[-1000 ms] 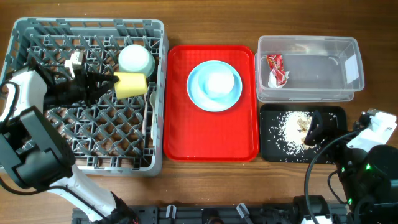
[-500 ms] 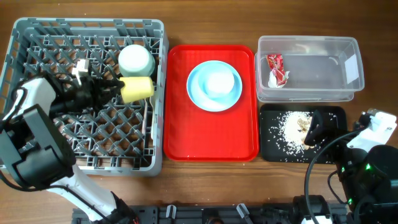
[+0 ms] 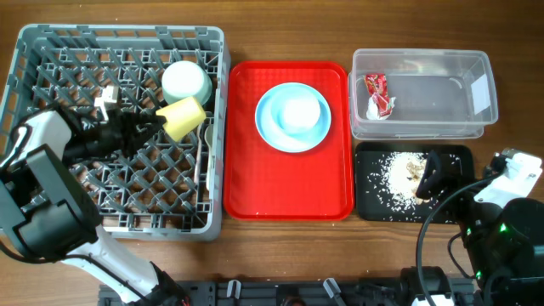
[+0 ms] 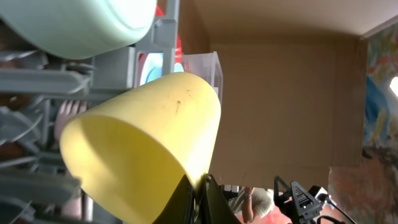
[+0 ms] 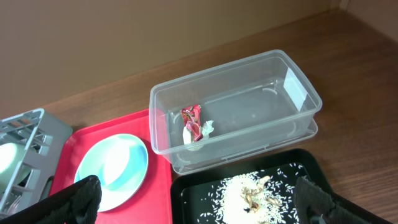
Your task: Sort waste into correct bins and load items into the dishwasher rack
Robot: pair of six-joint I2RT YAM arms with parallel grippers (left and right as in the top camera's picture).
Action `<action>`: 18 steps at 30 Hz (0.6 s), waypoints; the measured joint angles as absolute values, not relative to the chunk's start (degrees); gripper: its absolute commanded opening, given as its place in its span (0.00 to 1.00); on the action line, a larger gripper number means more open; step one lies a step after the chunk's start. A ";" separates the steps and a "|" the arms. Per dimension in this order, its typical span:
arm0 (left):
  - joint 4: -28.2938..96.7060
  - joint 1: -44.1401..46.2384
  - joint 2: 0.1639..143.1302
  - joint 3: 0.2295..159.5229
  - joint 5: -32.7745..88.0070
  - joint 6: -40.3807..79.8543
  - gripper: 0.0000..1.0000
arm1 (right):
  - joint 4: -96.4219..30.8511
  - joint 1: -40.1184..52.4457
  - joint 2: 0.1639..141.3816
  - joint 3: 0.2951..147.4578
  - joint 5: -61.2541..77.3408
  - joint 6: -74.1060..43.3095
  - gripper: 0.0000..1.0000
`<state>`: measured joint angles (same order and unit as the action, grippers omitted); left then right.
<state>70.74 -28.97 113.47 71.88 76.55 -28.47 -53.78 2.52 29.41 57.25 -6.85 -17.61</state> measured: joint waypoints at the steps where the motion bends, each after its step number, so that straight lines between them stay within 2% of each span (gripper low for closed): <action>1: 70.96 -29.34 113.47 71.88 76.31 -28.47 0.04 | -53.78 2.52 29.41 57.25 -6.85 -17.61 1.00; 4: 72.34 -30.63 113.47 71.83 74.81 -28.47 0.07 | -53.78 2.52 29.39 57.25 -6.85 -17.61 1.00; 5: 72.99 -30.96 113.47 71.83 74.41 -28.47 0.83 | -53.78 2.52 29.41 57.25 -6.85 -17.61 1.00; 6: 73.71 -31.27 113.47 71.83 73.97 -28.47 1.00 | -53.78 2.50 29.41 57.25 -6.85 -17.61 1.00; 18: 81.43 -33.98 113.38 71.79 71.81 -28.88 1.00 | -53.78 2.52 29.41 57.25 -6.85 -17.61 1.00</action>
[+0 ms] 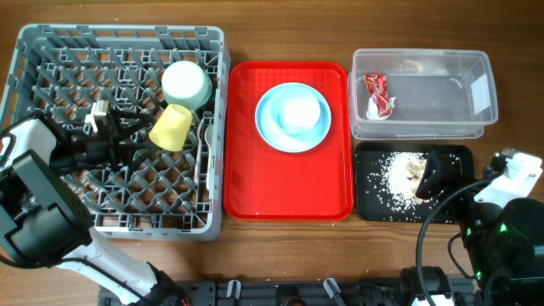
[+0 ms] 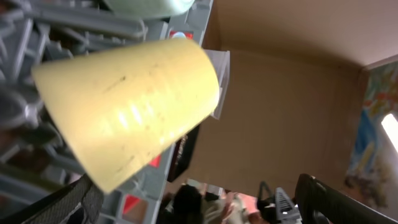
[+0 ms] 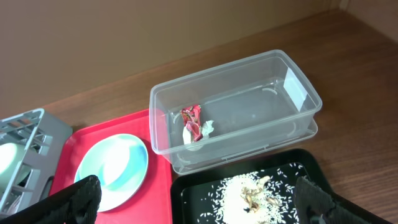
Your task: Sort waste into correct bins and load items into the dishwasher rack
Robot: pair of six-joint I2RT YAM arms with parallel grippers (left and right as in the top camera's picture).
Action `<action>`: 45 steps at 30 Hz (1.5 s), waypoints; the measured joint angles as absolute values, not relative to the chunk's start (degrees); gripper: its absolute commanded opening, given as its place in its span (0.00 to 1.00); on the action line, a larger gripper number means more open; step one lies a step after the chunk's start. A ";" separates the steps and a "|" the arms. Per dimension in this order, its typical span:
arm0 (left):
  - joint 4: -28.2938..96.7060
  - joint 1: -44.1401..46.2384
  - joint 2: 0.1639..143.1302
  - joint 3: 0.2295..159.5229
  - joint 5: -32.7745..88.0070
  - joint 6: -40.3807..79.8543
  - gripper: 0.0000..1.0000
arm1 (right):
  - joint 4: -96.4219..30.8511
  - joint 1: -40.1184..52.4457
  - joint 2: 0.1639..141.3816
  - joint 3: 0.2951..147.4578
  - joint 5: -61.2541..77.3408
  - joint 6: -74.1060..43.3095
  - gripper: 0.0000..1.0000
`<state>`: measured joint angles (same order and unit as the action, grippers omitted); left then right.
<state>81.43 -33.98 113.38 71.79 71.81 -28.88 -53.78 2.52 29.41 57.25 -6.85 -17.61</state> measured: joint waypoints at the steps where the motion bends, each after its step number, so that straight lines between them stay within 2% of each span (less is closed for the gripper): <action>1: 82.32 -34.17 113.25 71.79 71.57 -28.91 1.00 | -53.78 2.52 29.39 57.25 -6.85 -17.61 1.00; 15: 82.87 -35.38 94.43 71.94 69.45 -27.29 1.00 | -53.78 2.52 29.41 57.25 -6.85 -17.61 1.00; 17: 80.93 -35.38 90.52 71.96 68.58 -26.65 1.00 | -53.76 2.52 29.41 57.25 -6.85 -17.61 0.99; 20: 71.72 -34.39 83.11 72.05 63.46 -20.49 1.00 | -53.80 2.52 29.41 57.25 -6.85 -17.61 1.00; 27: 56.42 -20.95 74.43 72.29 40.01 0.99 1.00 | -53.76 2.52 29.41 57.25 -6.85 -17.63 1.00; 32: 47.86 -6.00 75.26 72.29 30.17 6.79 1.00 | -53.78 2.52 29.41 57.25 -6.85 -17.63 1.00; 33: 46.61 -4.01 75.94 72.29 29.32 7.01 0.97 | -53.80 2.50 29.41 57.25 -6.85 -17.61 1.00; 34: 45.30 -1.93 76.99 72.29 28.25 7.22 0.69 | -53.78 2.50 29.41 57.25 -6.85 -17.61 1.00; 35: 44.36 -0.56 77.97 72.29 27.51 7.31 0.12 | -53.78 2.52 29.41 57.25 -6.85 -17.61 1.00; 36: 43.24 1.43 80.20 72.36 25.63 7.66 0.04 | -53.78 2.52 29.41 57.25 -6.85 -17.61 1.00; 45: 45.32 3.38 93.67 72.34 12.03 7.86 0.04 | -53.78 2.52 29.41 57.25 -6.85 -17.61 1.00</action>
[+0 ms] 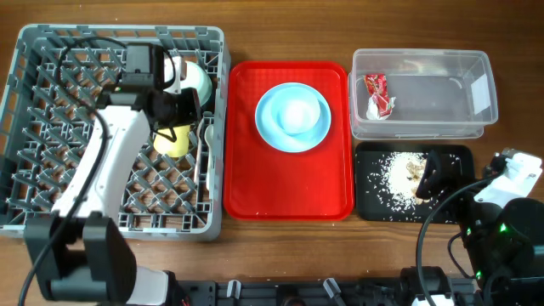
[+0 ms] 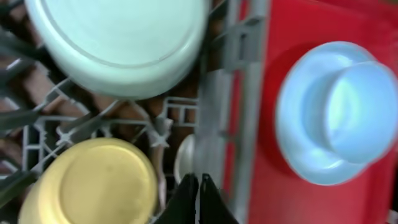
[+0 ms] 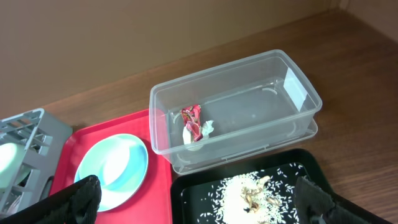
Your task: Sort waste into correct bins and load items into the dishwasher rack
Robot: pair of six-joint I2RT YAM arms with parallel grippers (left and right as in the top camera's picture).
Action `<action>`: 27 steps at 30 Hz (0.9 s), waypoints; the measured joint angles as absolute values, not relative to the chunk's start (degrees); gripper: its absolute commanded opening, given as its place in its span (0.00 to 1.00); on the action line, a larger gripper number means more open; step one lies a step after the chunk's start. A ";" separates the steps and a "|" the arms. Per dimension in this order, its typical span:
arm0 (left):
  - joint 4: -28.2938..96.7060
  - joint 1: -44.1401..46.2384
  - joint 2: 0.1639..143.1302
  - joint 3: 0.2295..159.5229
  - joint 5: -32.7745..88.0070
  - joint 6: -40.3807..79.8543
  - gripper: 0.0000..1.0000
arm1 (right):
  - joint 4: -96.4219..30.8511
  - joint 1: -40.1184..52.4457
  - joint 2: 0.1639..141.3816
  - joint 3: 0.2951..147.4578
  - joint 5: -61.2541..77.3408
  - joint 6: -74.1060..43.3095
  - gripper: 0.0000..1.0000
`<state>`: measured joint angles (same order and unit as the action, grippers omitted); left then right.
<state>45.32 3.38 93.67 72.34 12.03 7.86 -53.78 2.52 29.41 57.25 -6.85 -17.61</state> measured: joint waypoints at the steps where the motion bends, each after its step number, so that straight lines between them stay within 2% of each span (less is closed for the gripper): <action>1: 46.00 3.38 94.30 72.34 11.16 7.84 0.04 | -53.78 2.52 29.41 57.25 -6.85 -17.61 1.00; 10: 52.95 3.38 94.28 72.34 8.75 8.54 0.04 | -53.78 2.52 29.41 57.25 -6.85 -17.61 1.00; 19: 47.22 3.38 86.35 72.38 3.29 11.92 0.04 | -53.78 2.52 29.41 57.25 -6.85 -17.61 1.00; 27: 47.09 3.38 91.59 72.38 -1.96 14.35 0.04 | -53.78 2.50 29.41 57.25 -6.85 -17.61 1.00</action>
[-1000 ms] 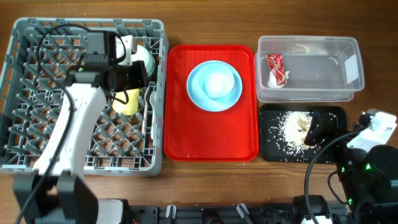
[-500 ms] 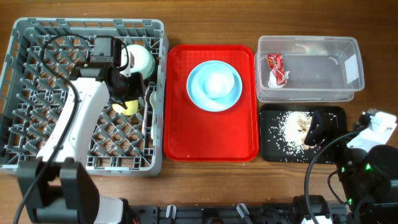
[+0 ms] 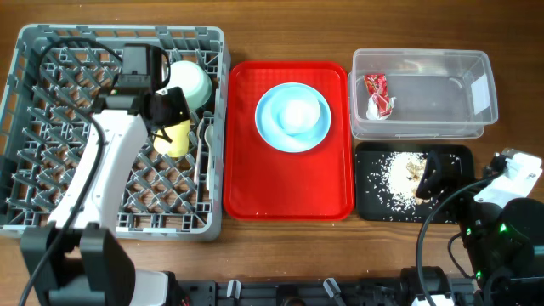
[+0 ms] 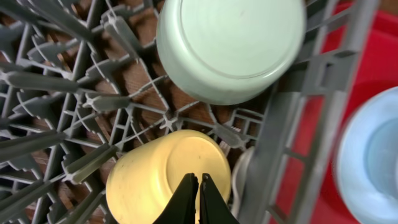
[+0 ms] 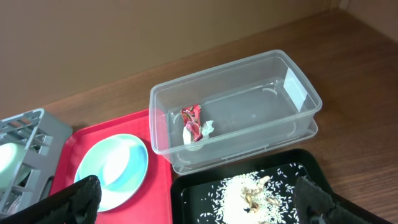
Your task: Sort waste into correct bins and load items into the dishwasher rack
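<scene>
The grey dishwasher rack (image 3: pixel 51 51) holds an upside-down yellow cup (image 3: pixel 176 138) (image 4: pixel 165 180) and, behind it, an upside-down pale green bowl (image 3: pixel 189 81) (image 4: pixel 230 43). My left gripper (image 3: pixel 174 109) (image 4: pixel 199 176) hangs just above the cup's base, shut and holding nothing. On the red tray (image 3: pixel 255 187) rests a light-blue plate (image 3: pixel 293 116) (image 5: pixel 115 168) with a small bowl on it. My right gripper (image 3: pixel 432 172) (image 5: pixel 202 199) stands wide open at the near right, over the black tray of rice (image 3: pixel 399 170) (image 5: pixel 249 193).
A clear plastic bin (image 3: pixel 425 59) (image 5: pixel 242 106) at the back right holds a red wrapper (image 3: pixel 376 92) (image 5: pixel 193 118). A white utensil (image 3: pixel 207 134) lies along the rack's right side next to the cup. Bare wooden table surrounds the containers.
My left gripper, still shut, has shifted a little left, from over the rack's right edge to above the yellow cup. The cup, bowl and right arm have not moved.
My left gripper was shut on the tilted yellow cup in the rack, reaching in from the left. Then it was open, with the cup lying free and tilted. Later the arm stood across the rack, gripper shut, the cup upside down; now it hangs over the cup.
</scene>
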Robot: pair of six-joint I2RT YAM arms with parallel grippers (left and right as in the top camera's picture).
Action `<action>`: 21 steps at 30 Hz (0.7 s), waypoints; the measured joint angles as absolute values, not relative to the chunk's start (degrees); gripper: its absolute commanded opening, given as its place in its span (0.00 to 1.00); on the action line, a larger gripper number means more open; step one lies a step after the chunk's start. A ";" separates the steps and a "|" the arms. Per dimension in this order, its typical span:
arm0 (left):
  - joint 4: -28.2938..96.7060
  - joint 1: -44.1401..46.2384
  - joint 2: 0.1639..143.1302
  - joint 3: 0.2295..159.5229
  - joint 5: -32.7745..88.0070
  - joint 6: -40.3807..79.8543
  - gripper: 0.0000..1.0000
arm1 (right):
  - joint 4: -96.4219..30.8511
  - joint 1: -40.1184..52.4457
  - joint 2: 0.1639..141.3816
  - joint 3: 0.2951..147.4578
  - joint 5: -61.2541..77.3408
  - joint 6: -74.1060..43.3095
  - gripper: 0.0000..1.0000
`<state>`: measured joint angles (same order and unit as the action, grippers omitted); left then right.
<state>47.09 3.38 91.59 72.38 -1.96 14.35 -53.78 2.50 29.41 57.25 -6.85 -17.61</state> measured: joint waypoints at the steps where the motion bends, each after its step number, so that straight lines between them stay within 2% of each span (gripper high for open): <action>1: 47.07 3.38 92.14 72.38 -2.02 14.35 0.04 | -53.78 2.52 29.41 57.25 -6.85 -17.61 1.00; 21: 60.93 3.38 87.83 73.01 -2.35 15.90 0.05 | -53.78 2.52 29.41 57.25 -6.85 -17.61 0.99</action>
